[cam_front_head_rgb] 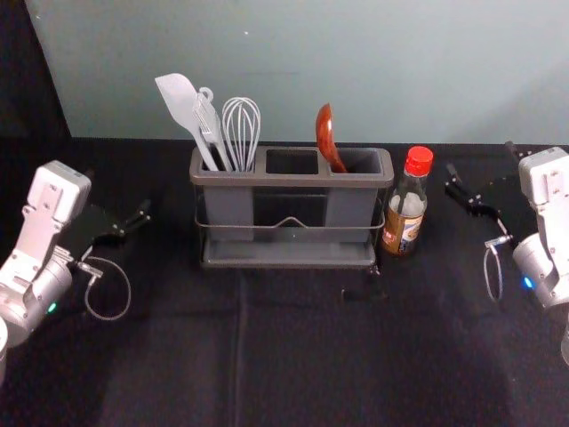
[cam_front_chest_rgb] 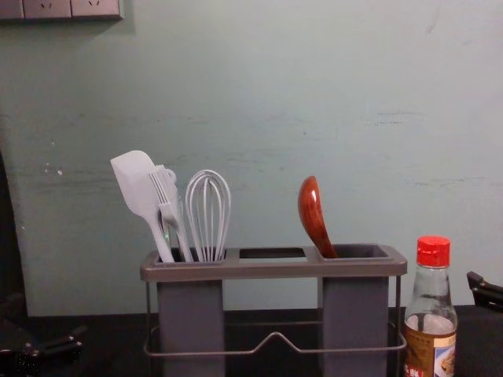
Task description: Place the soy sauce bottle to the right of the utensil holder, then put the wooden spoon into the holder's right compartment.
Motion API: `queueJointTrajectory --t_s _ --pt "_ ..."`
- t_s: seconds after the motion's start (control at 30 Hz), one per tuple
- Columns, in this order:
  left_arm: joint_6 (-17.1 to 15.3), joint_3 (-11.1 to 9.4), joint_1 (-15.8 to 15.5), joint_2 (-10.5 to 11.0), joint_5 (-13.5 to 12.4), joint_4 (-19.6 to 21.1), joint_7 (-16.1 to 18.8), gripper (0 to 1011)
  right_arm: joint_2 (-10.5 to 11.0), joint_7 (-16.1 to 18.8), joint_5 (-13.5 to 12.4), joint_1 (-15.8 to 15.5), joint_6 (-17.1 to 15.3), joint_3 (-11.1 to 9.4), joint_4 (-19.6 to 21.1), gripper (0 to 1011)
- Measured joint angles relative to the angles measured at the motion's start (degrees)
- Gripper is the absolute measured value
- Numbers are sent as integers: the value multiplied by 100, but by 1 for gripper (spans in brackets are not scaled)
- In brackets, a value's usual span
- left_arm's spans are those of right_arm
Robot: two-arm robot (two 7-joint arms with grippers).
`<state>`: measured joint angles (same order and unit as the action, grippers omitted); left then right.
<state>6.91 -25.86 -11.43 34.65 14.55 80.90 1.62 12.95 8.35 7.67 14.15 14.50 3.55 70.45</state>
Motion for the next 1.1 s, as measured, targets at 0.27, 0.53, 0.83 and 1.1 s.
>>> queueJointTrajectory --t_s 0.27,0.53,0.83,1.1 --pt "0 0 0 0 0 0 0 1005 0 5 -2 -3 -1 -4 9 1002" --pt "0 0 0 0 0 0 0 1005 0 15 -3 -6 -4 -7 12 1002" --pt "0 0 0 0 0 0 0 1005 0 20 -6 -6 -9 -7 18 1002" --pt "0 0 0 0 0 0 0 1005 0 23 -7 -6 -10 -7 19 1002"
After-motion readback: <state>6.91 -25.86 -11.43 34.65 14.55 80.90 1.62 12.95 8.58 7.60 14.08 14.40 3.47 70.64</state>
